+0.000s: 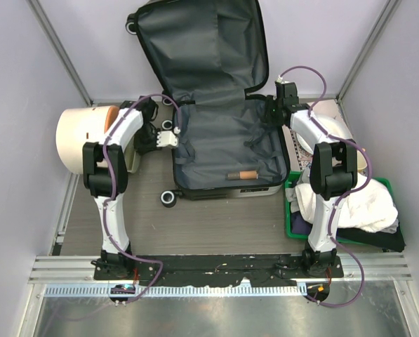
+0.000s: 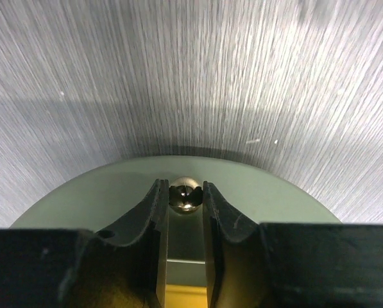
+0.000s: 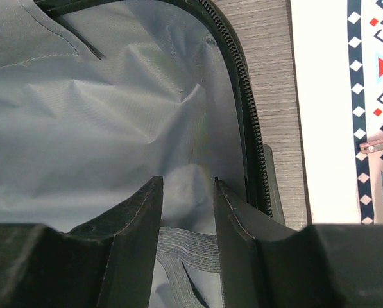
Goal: Open, take out, and arrange the luggage
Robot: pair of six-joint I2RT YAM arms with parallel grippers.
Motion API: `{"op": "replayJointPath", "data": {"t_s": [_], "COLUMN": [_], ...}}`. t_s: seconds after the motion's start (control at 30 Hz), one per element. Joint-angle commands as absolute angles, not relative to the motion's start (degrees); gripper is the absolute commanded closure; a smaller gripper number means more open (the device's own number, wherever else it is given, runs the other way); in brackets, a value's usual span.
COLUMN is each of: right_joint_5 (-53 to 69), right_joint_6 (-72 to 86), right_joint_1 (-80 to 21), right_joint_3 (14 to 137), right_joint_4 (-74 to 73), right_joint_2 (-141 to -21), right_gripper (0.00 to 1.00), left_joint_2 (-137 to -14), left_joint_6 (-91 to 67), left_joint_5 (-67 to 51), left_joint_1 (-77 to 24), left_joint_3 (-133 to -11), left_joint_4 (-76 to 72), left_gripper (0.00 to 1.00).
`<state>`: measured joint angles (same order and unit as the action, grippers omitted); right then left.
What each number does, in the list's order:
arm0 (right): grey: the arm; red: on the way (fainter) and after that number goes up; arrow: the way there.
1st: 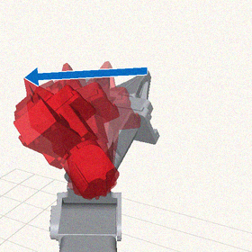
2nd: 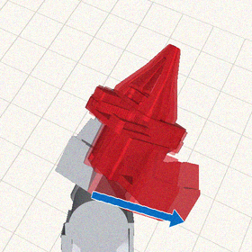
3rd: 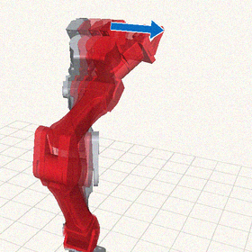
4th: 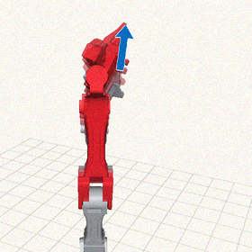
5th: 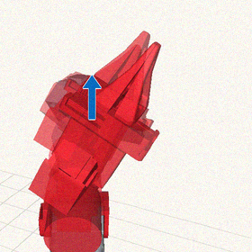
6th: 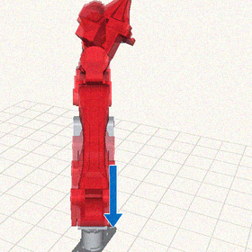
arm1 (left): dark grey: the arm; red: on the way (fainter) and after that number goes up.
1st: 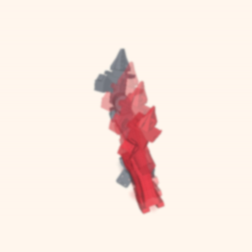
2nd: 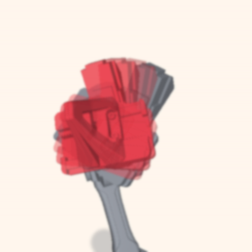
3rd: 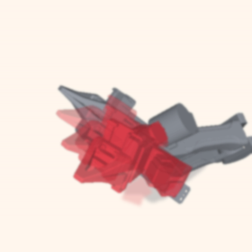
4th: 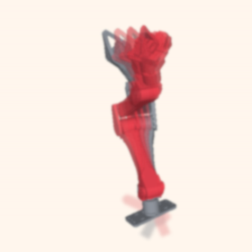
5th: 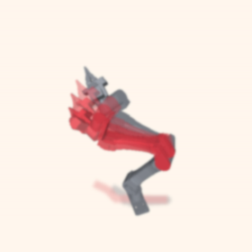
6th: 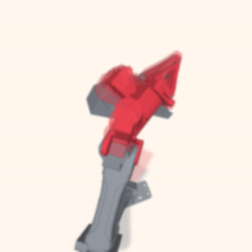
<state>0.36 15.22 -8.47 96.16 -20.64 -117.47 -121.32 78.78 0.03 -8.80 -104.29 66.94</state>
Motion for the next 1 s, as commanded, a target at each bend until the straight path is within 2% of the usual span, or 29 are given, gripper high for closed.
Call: {"op": "replayJointPath", "data": {"t_s": [0.0, 0.07, 0.1, 0.13, 0.2, 0.23, 0.37, 0.47, 0.7, 0.83, 0.97], "right_joint_5": [-3.08, -1.24, -0.8, 3.12, 7.27, 11.56, 22.81, 31.78, 33.32, 31.73, 31.82], "right_joint_6": [13.71, 13.54, 13.27, 13.01, 11.96, 10.39, 4.06, -8.14, -38.46, -48.77, -51.5], "right_joint_1": [-5.36, -5.45, -5.54, -5.54, -5.62, -5.8, -6.68, -7.73, -10.81, -13.88, -15.9], "right_joint_3": [97.12, 97.21, 97.21, 97.29, 97.29, 97.56, 99.22, 102.21, 106.79, 104.68, 101.7], "right_joint_4": [-21.8, -21.71, -21.62, -21.45, -21.36, -21.53, -24.25, -32.58, -61.21, -69.51, -71.71], "right_joint_2": [-115.14, -115.22, -115.14, -115.14, -114.96, -114.79, -113.56, -113.38, -114.08, -113.65, -112.15], "right_gripper": [0.56, 0.52, 0.5, 0.43, 0.38, 0.33, 0.28, 0.25, 0.25, 0.25, 0.28], "left_joint_2": [-116.37, -115.58, -114.62, -114.0, -112.94, -112.07, -111.18, -110.04, -106.7, -104.94, -102.49], "left_joint_6": [77.26, 77.08, 76.99, 76.99, 76.47, 75.59, 71.73, 69.35, 62.69, 49.95, 35.81], "left_joint_5": [-7.82, -8.96, -8.96, -9.23, -9.32, -9.32, -11.33, -14.06, -17.31, -21.7, -32.84], "left_joint_1": [-10.37, -10.55, -10.63, -10.72, -10.72, -10.72, -10.63, -10.63, -10.63, -10.81, -10.9], "left_joint_3": [-104.24, -102.93, -102.22, -101.43, -100.11, -100.11, -105.53, -109.23, -113.55, -116.7, -115.15], "left_joint_4": [64.95, 64.25, 63.64, 62.41, 61.53, 61.0, 63.27, 64.86, 66.71, 63.9, 58.04], "left_gripper": [0.94, 0.9, 0.83, 0.64, 0.48, 0.36, 0.32, 0.3, 0.29, 0.28, 0.28]}}
